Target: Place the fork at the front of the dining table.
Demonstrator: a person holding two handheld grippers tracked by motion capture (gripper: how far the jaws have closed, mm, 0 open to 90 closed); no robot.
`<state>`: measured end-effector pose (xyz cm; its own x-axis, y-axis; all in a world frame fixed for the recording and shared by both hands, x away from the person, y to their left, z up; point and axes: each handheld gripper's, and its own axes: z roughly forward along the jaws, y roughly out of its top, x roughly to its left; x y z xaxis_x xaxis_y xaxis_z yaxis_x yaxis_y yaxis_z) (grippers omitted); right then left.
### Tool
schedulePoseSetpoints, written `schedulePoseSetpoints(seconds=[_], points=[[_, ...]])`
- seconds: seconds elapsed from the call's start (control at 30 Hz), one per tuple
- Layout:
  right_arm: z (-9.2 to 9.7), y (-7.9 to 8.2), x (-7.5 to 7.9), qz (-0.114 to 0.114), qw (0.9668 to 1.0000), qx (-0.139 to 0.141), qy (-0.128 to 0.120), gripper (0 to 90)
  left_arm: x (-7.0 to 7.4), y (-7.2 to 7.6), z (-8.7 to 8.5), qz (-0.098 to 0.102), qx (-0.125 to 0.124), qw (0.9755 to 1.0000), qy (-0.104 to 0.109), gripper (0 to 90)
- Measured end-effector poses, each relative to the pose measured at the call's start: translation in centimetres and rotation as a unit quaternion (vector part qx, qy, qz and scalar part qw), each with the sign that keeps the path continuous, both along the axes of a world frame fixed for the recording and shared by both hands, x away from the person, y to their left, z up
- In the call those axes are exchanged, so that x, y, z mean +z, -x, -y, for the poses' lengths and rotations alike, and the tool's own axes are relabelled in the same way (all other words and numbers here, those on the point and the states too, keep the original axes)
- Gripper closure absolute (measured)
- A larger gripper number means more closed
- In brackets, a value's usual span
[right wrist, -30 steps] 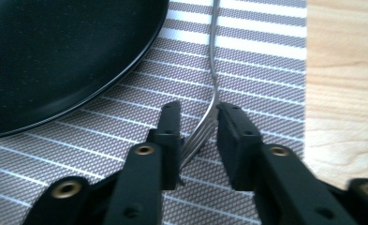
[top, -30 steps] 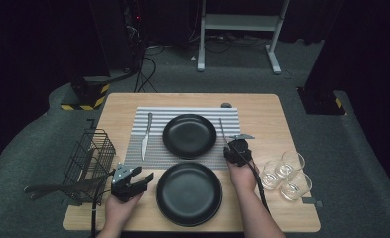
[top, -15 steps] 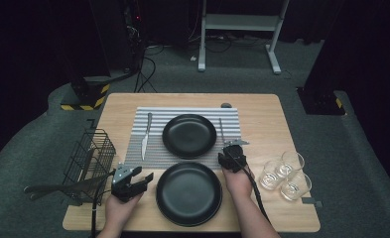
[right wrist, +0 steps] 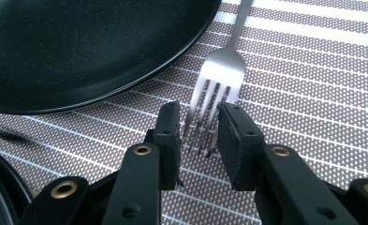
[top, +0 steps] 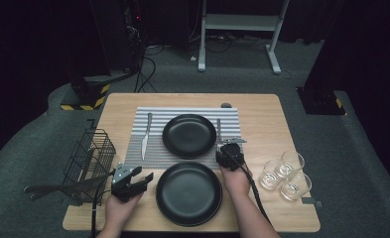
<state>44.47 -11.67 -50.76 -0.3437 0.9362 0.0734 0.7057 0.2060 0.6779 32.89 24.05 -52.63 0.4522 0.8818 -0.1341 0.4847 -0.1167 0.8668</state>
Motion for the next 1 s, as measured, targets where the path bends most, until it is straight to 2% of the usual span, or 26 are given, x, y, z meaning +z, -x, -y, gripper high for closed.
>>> schedulePoseSetpoints(seconds=[0.3,0.53,0.67,0.9,1.0], points=[[0.8,-0.1,-0.1,0.006,0.9999,-0.012,-0.006,67.4,0.0,0.0,0.0,0.0,0.0,1.0,-0.001,40.8],[-0.3,-0.5,1.0,0.033,0.9994,-0.002,0.009,67.3,0.0,0.0,0.0,0.001,0.0,1.0,-0.001,40.8],[-0.8,-1.0,1.1,0.034,0.9993,-0.003,0.017,66.8,0.0,0.0,0.0,0.0,0.0,1.0,0.0,40.8],[-0.7,-1.5,0.5,0.024,0.9992,-0.012,0.03,60.5,0.0,0.0,0.0,-0.001,0.0,1.0,0.003,40.8],[-0.7,-1.6,0.4,0.022,0.999,-0.014,0.035,60.7,0.0,0.0,0.0,0.0,0.0,1.0,0.002,40.8]])
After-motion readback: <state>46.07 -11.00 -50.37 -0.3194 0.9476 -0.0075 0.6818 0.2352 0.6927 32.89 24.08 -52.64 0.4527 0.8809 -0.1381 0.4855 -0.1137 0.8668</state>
